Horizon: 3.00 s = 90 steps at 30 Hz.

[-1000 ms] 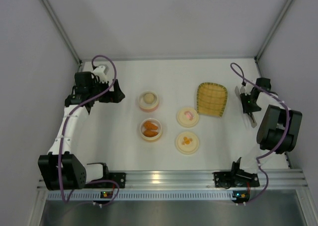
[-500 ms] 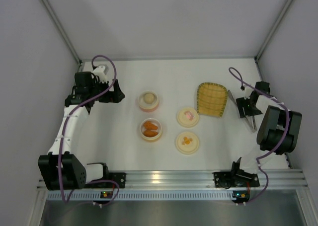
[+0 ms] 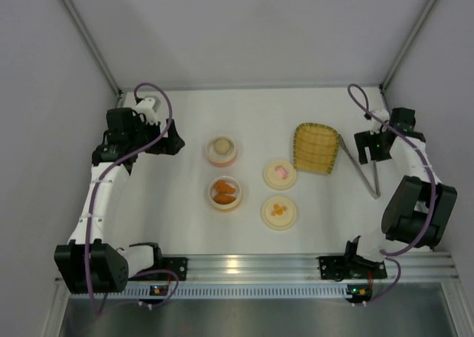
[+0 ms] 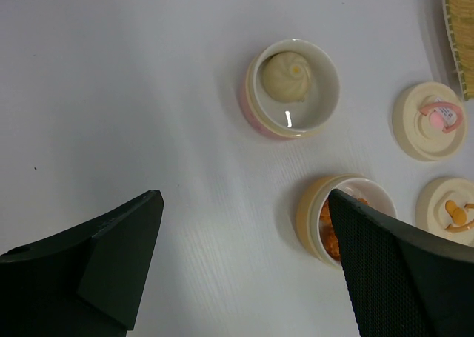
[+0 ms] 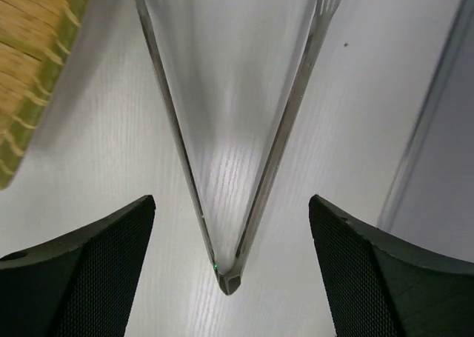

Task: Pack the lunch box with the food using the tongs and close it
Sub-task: Place the clamp at the center of the board, then pick up the box lid from the center of the board, then close the box lid on the packing box.

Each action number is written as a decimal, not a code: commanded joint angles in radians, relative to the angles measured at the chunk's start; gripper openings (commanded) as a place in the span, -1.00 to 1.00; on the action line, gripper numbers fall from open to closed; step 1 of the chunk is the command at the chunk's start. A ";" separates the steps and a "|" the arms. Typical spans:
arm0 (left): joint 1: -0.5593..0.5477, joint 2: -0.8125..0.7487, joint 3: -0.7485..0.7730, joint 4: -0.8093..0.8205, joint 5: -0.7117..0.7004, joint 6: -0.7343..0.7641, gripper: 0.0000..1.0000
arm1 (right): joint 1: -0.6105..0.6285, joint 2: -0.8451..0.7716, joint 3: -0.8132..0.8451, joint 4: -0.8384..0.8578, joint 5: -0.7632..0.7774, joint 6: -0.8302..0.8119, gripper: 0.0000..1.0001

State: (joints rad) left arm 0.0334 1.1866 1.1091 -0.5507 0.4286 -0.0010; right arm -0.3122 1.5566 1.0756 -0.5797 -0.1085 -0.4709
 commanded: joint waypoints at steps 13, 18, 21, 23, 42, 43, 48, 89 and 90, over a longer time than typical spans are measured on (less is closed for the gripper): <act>0.005 0.016 0.124 -0.219 0.202 0.093 0.97 | 0.347 -0.271 0.289 -0.634 -0.491 -0.451 0.69; 0.006 0.093 0.173 -0.256 0.297 0.022 0.97 | 0.683 -0.345 0.136 -0.504 -0.366 -0.393 0.61; 0.005 0.093 0.160 -0.242 0.271 0.025 0.97 | 0.821 -0.317 0.074 -0.461 -0.290 -0.370 0.46; 0.005 0.096 0.149 -0.241 0.271 0.024 0.97 | 0.893 -0.300 0.041 -0.419 -0.270 -0.357 0.37; 0.005 0.088 0.083 -0.166 0.230 -0.057 0.97 | 1.059 -0.096 -0.117 -0.108 -0.250 -0.354 -0.05; 0.005 0.088 0.083 -0.164 0.228 -0.060 0.97 | 1.067 -0.092 -0.123 -0.103 -0.252 -0.356 -0.10; 0.006 0.096 0.083 -0.149 0.220 -0.067 0.97 | 1.096 -0.086 -0.170 -0.068 -0.258 -0.354 -0.18; 0.336 0.117 0.024 -0.166 0.331 -0.051 0.97 | 1.312 0.434 0.863 -0.451 0.010 0.028 -1.00; 0.345 0.131 0.023 -0.166 0.338 -0.053 0.97 | 1.315 0.436 0.857 -0.441 0.010 0.029 -1.00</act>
State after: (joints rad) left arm 0.3443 1.3293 1.1442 -0.7574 0.7242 -0.0505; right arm 0.9894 2.0129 1.8999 -0.9977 -0.1184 -0.4713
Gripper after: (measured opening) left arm 0.984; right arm 0.024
